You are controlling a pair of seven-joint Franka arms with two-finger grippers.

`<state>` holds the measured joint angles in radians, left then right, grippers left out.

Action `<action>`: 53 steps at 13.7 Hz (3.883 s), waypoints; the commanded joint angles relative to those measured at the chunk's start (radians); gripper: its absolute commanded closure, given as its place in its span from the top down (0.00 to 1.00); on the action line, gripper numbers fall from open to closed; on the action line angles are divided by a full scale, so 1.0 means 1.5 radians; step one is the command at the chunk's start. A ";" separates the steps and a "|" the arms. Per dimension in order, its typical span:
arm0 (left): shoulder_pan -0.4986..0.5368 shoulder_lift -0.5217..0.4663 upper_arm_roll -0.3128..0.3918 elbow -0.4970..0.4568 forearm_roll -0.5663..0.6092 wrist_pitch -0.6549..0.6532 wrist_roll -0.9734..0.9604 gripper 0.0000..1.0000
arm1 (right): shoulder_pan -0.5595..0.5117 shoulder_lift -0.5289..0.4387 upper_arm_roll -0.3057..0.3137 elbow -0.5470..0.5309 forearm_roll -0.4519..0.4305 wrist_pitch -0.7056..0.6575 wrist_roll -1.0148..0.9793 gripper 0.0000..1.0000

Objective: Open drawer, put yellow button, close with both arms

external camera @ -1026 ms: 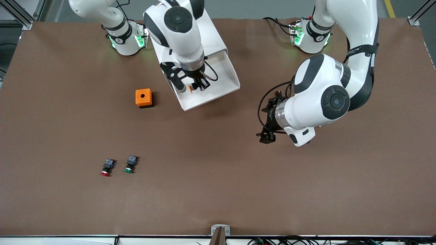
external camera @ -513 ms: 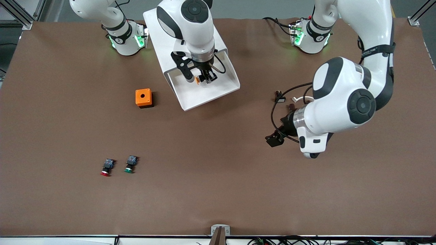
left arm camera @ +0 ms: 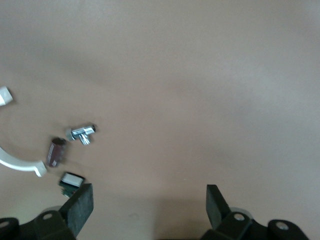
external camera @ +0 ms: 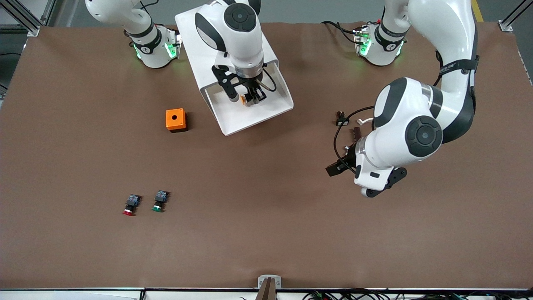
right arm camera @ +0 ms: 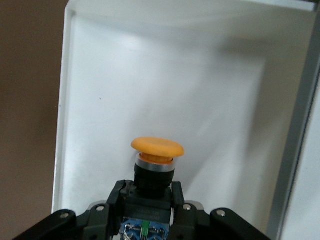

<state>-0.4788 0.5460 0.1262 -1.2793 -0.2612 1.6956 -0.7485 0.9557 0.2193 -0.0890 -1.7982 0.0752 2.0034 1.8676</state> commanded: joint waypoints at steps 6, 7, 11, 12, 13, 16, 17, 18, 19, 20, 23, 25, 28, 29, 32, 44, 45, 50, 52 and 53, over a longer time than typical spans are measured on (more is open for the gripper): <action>0.001 -0.031 -0.003 -0.054 0.064 -0.004 0.132 0.99 | -0.011 0.004 -0.006 -0.007 -0.011 0.040 0.014 0.04; 0.004 -0.029 -0.003 -0.054 0.065 -0.004 0.135 0.99 | -0.011 0.009 -0.006 -0.006 -0.011 0.042 0.014 0.09; 0.004 -0.032 -0.003 -0.072 0.113 -0.002 0.171 0.99 | -0.012 0.010 -0.006 -0.004 -0.010 0.039 0.010 0.81; 0.004 -0.034 -0.003 -0.073 0.114 -0.002 0.187 0.99 | -0.012 0.010 -0.006 -0.003 -0.010 0.039 0.008 0.91; 0.004 -0.034 -0.003 -0.073 0.114 -0.002 0.197 0.99 | -0.012 0.010 -0.006 -0.002 -0.011 0.039 0.007 1.00; 0.006 -0.033 -0.003 -0.073 0.115 0.004 0.220 0.99 | -0.017 0.009 -0.007 0.023 -0.011 0.036 -0.019 1.00; 0.005 -0.032 -0.003 -0.073 0.115 0.004 0.220 0.99 | -0.030 0.009 -0.006 0.035 -0.011 0.032 -0.040 1.00; 0.003 -0.032 -0.003 -0.074 0.115 0.003 0.220 0.99 | -0.044 0.009 -0.006 0.049 -0.009 0.012 -0.065 1.00; 0.002 -0.033 -0.003 -0.075 0.115 0.003 0.220 0.99 | -0.057 0.009 -0.006 0.067 -0.010 -0.016 -0.099 1.00; 0.000 -0.032 -0.004 -0.075 0.115 0.003 0.220 0.99 | -0.081 0.007 -0.006 0.087 -0.009 -0.048 -0.143 1.00; -0.001 -0.030 -0.033 -0.076 0.114 0.003 0.220 0.99 | -0.147 0.006 -0.006 0.148 -0.002 -0.138 -0.279 1.00; 0.001 -0.033 -0.051 -0.087 0.115 0.002 0.220 0.99 | -0.202 0.006 -0.006 0.179 0.000 -0.182 -0.387 1.00; -0.011 -0.029 -0.075 -0.088 0.114 0.002 0.213 0.99 | -0.276 0.003 -0.006 0.190 -0.001 -0.224 -0.554 1.00; -0.018 -0.027 -0.080 -0.088 0.114 0.002 0.209 0.99 | -0.304 0.000 -0.006 0.190 -0.001 -0.235 -0.610 1.00; -0.066 -0.016 -0.088 -0.084 0.103 0.005 0.199 0.99 | -0.386 -0.004 -0.009 0.199 -0.004 -0.281 -0.777 1.00; -0.194 0.021 -0.089 -0.084 0.027 0.127 -0.138 1.00 | -0.671 0.004 -0.006 0.279 -0.071 -0.363 -1.287 1.00; -0.202 0.021 -0.090 -0.084 0.021 0.127 -0.161 1.00 | -0.677 0.007 -0.006 0.281 -0.071 -0.362 -1.300 1.00; -0.242 0.031 -0.092 -0.084 -0.035 0.128 -0.246 1.00 | -0.673 0.007 -0.006 0.282 -0.072 -0.361 -1.306 1.00; -0.260 0.031 -0.092 -0.084 -0.063 0.128 -0.270 1.00 | -0.677 0.007 -0.005 0.282 -0.066 -0.361 -1.307 1.00; -0.271 0.032 -0.092 -0.085 -0.071 0.128 -0.282 1.00 | -0.679 0.009 -0.005 0.282 -0.061 -0.358 -1.306 1.00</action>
<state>-0.8510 0.5968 -0.0157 -1.4022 -0.3279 1.8791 -1.1309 -0.0412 0.2194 -0.1132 -1.4034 -0.0129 1.4770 -0.0789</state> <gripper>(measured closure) 0.000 0.000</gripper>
